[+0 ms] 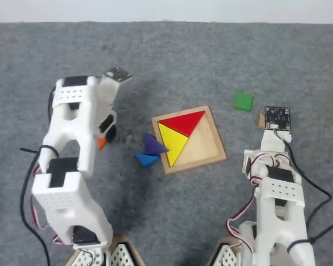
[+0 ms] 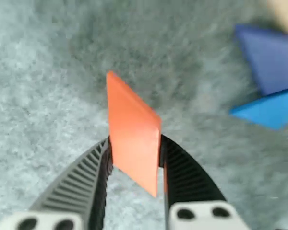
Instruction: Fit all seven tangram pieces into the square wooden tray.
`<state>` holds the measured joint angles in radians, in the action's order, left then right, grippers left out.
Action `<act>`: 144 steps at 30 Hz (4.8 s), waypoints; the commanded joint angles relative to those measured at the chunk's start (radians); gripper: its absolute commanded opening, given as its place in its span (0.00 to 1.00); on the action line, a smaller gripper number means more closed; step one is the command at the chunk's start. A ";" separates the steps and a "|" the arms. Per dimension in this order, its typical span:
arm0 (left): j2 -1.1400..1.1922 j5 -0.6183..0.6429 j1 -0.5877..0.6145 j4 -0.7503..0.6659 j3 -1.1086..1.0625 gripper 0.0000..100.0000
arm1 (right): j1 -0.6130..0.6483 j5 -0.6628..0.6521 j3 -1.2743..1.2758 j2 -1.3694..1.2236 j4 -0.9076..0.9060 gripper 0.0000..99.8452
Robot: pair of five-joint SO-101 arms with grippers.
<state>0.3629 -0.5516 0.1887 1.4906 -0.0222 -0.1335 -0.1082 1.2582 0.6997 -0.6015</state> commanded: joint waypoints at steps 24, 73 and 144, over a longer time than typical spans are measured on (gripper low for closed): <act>0.336 0.430 -0.071 0.006 0.438 0.18 | -0.005 -0.014 -0.003 0.038 0.015 0.12; 0.242 0.176 -0.058 -0.150 0.153 0.18 | -0.008 -0.014 -0.003 0.035 0.015 0.12; 0.334 -0.044 0.078 0.227 0.696 0.16 | -0.005 -0.014 -0.003 0.030 0.021 0.12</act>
<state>0.7664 -0.5823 0.2808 1.6256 0.5562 -0.1335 -0.1082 1.2582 0.6997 -0.6015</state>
